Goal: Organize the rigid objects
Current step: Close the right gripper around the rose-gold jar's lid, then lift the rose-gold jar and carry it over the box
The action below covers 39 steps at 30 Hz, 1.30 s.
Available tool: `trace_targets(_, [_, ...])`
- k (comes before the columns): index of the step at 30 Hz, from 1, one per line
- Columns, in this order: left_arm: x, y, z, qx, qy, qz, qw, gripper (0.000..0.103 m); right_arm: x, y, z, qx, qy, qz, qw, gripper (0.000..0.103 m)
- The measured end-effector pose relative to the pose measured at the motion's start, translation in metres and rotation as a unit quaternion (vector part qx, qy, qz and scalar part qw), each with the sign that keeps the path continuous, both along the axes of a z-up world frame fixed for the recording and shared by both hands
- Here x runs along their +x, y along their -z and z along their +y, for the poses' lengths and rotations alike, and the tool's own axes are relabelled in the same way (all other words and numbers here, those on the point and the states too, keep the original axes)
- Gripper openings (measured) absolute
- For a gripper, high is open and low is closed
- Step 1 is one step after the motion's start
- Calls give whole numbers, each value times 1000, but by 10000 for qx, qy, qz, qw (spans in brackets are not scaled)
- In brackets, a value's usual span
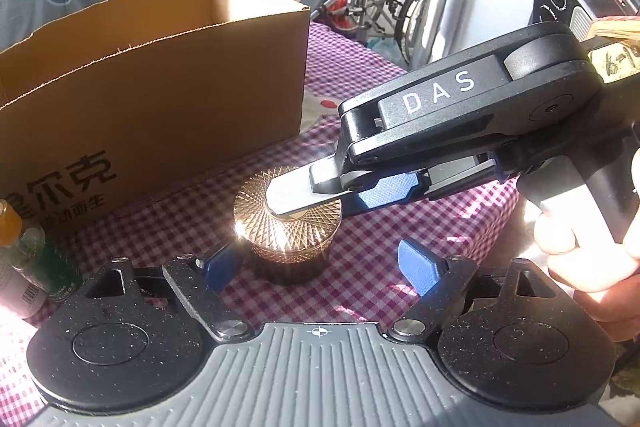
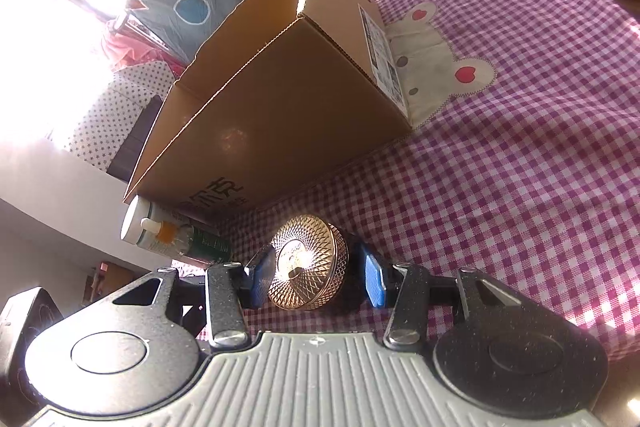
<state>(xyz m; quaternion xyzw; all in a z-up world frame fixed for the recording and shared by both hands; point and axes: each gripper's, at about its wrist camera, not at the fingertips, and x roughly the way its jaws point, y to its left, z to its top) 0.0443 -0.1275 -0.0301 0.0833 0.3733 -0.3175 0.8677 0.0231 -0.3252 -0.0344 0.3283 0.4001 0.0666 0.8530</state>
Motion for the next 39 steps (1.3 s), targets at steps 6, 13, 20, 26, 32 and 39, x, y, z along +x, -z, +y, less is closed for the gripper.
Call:
trace_targets(6, [7,3,-5,168,-81,-130,9997,77,0,3,6,35,81,68,9999,49])
trace_targets(13, [17,8,-10,297,-112,-74,9995,64,1,4,7,35,128,73,9999,50])
trace_targets(20, [21,8,-11,283,-213,-104,9993,57,3,5,6,20,130,38,9999,50])
trace_targets(26, [19,8,-10,259,-267,-114,9992,56,6,5,6,-25,78,21,10000,50])
trace_targets(32, [17,4,-7,207,-319,-69,9993,56,5,1,9,-150,42,-4,9999,49])
trace_targets(39, [11,-4,-3,184,-395,-84,9990,56,1,-6,15,-231,8,-76,9997,49])
